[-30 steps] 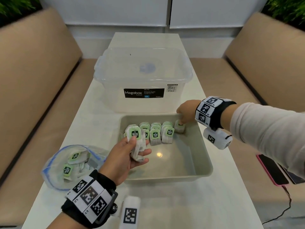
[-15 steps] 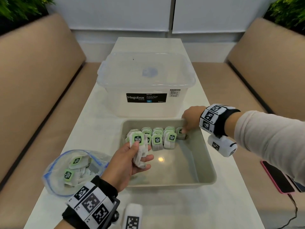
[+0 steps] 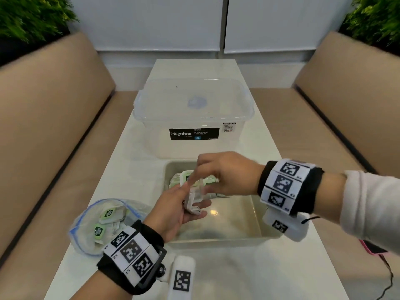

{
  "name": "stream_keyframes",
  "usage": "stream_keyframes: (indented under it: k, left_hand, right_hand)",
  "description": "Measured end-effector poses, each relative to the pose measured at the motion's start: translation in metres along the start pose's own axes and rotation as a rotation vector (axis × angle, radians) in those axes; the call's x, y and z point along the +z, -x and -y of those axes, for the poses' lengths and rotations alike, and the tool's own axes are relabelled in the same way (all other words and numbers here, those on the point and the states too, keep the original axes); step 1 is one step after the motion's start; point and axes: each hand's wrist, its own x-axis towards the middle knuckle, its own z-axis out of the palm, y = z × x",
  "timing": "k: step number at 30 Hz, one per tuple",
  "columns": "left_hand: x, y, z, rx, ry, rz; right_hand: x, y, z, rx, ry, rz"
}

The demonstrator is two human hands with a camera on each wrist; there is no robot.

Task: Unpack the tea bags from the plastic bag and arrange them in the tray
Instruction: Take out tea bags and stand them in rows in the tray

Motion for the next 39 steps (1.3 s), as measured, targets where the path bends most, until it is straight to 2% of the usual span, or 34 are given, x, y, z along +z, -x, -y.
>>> stream_keyframes:
  k: [6, 12, 19, 23, 32, 36, 39]
  left_hand:
    - [0.001, 0.003, -0.002, -0.020, -0.060, 0.013]
    - [-0.005, 0.002, 0.000, 0.010, -0.157, -0.019]
    - [0.003, 0.004, -0.003, 0.119, -0.291, 0.101]
    - [0.006, 0.008, -0.004, 0.104, -0.362, 0.152]
    - [0.001, 0.008, 0.002, 0.051, -0.293, 0.106]
    - [-0.006, 0.010, 0.008, 0.028, -0.335, 0.098]
    - [-0.007, 0.012, 0.011, 0.005, -0.337, 0.091]
  right_hand:
    - [0.002, -0.007, 0.016, 0.073, -0.075, 0.132]
    - [-0.027, -0.008, 0.012, 0.293, -0.271, 0.239]
    - [-0.031, -0.010, 0.002, 0.397, -0.347, 0.273]
    - [-0.033, -0.009, -0.002, 0.430, -0.412, 0.238]
    - [-0.039, -0.003, -0.020, 0.536, -0.404, 0.110]
    - [-0.044, 0.001, -0.037, 0.625, -0.249, 0.092]
    - [-0.038, 0.003, -0.050, 0.684, -0.058, 0.172]
